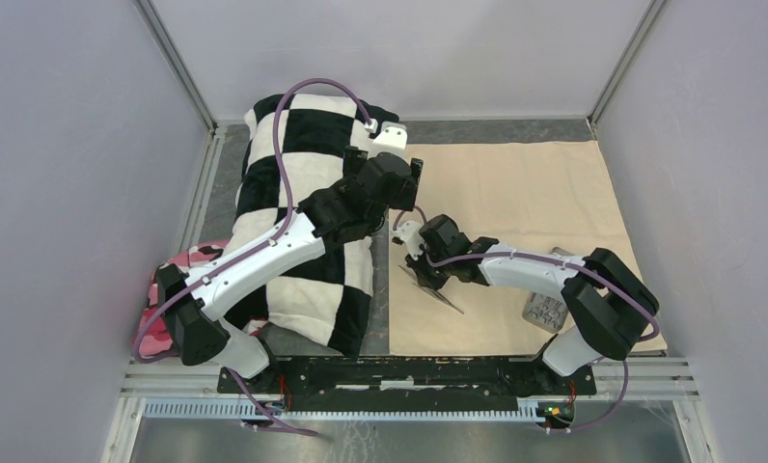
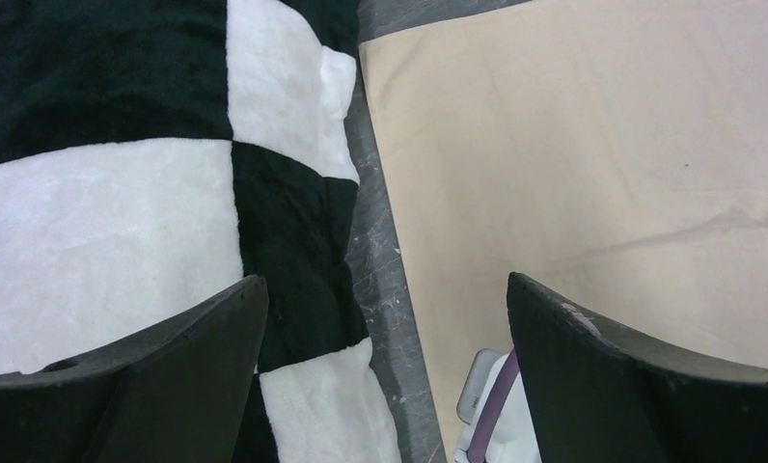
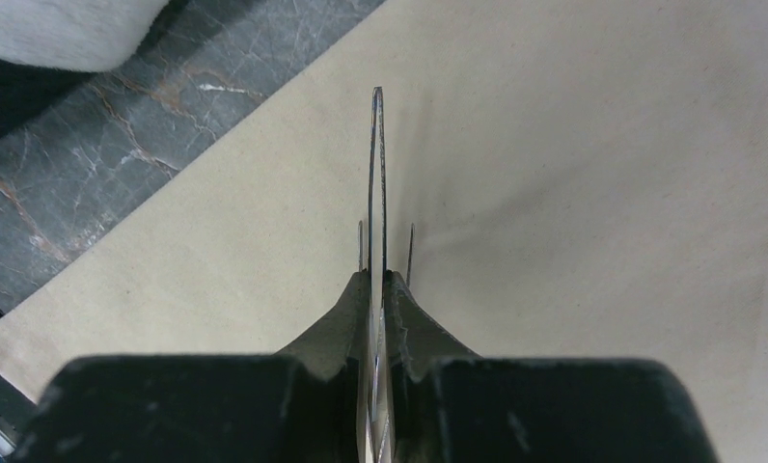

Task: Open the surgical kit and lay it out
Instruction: Place the medical item in the surgical kit.

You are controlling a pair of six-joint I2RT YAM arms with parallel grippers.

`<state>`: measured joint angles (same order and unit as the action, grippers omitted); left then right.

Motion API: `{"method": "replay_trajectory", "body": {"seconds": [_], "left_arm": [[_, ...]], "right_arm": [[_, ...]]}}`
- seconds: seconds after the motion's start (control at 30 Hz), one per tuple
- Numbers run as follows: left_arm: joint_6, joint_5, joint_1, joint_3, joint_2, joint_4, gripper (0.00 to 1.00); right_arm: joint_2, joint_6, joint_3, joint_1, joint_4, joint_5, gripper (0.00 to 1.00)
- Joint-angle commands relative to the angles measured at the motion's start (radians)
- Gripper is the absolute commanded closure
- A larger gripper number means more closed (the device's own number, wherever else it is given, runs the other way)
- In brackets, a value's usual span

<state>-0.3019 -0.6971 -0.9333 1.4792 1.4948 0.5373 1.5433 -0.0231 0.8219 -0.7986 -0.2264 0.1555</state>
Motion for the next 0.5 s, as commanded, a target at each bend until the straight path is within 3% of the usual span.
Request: {"method": "replay_trajectory", "body": {"seconds": [0.0, 0.47], "left_arm": [[-0.036, 0.006, -0.002, 0.034, -0.021, -0.028, 0.01], [-0.036, 0.017, -0.002, 0.035, -0.022, -0.029, 0.01]], "right_arm": [[-0.038, 0.013, -0.022, -0.011, 0.023, -0.012, 0.89], [-0.061, 0.022, -0.038, -0.025, 0.006, -0.039, 0.87]]}}
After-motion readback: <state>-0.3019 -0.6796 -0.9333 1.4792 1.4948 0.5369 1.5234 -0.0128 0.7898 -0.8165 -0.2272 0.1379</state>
